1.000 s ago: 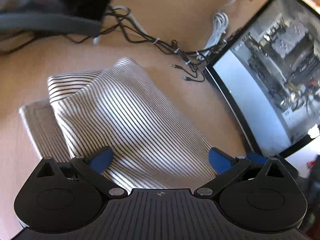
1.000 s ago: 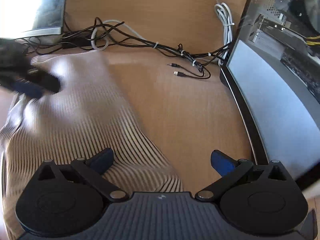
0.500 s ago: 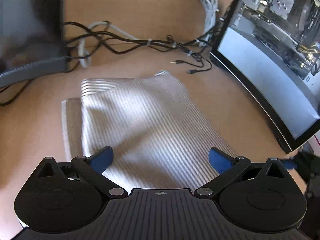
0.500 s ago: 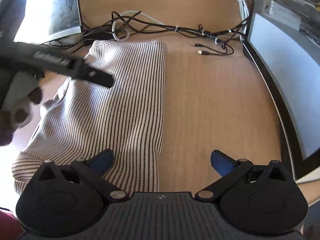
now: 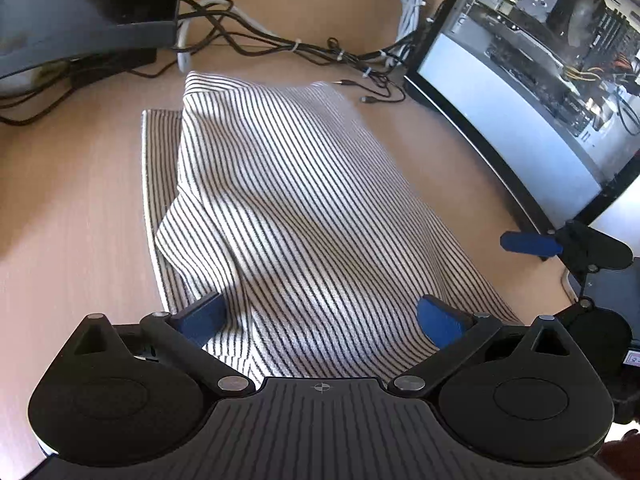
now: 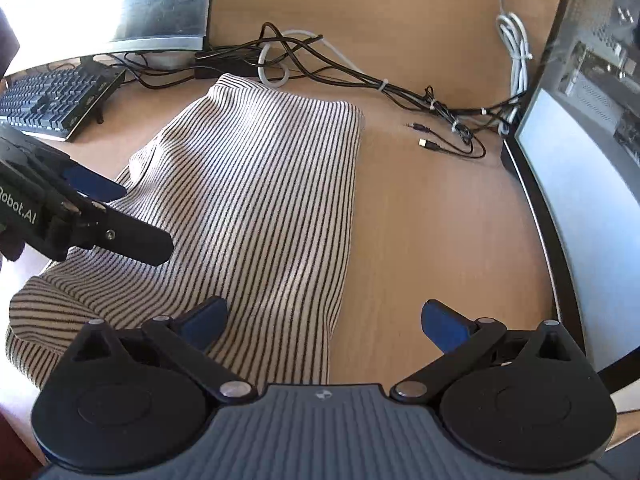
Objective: Fold clothes
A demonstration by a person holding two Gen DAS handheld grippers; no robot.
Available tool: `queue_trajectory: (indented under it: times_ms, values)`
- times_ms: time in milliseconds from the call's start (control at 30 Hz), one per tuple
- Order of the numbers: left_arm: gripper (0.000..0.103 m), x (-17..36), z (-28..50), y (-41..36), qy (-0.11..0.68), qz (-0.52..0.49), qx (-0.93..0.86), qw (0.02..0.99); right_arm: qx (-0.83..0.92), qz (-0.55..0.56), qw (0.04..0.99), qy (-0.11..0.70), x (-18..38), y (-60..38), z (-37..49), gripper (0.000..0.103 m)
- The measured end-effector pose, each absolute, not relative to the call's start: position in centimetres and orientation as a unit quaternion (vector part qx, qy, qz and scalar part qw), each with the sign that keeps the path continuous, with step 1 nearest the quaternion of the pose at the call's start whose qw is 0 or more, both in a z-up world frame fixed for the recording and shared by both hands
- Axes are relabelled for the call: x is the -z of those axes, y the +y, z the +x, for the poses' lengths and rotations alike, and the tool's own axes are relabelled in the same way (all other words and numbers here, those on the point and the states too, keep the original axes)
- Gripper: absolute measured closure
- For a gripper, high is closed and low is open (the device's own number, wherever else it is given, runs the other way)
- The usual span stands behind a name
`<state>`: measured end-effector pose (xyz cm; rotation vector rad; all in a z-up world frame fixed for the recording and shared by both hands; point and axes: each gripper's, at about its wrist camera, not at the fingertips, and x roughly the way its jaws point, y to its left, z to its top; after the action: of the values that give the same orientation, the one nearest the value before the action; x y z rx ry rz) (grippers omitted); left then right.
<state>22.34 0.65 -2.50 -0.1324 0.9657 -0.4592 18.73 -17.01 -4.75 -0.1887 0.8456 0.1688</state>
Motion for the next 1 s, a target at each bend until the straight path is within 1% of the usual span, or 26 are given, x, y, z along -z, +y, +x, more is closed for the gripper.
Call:
queue_trajectory:
  times_ms: [200, 300, 800, 1000]
  values:
    - [0.000, 2.7, 22.2, 0.5, 0.452, -0.062, 0.223, 0.862, -0.080, 0.014, 0.892, 0.446, 5.4, -19.5, 19.3, 0.000]
    - [0.000, 2.8, 22.1, 0.3, 0.447, -0.056, 0.226, 0.864, -0.080, 0.040, 0.890, 0.446, 5.9, -20.1, 19.1, 0.000]
    - [0.000, 2.8, 23.4, 0.4, 0.446, -0.070, 0.225, 0.864, -0.103, 0.015, 0.888, 0.448, 5.9, -19.5, 20.9, 0.000]
    - [0.000, 2.7, 24.1, 0.6, 0.448, -0.076, 0.219, 0.864, -0.100, 0.038, 0.893, 0.437, 6.2, -19.9, 20.4, 0.000]
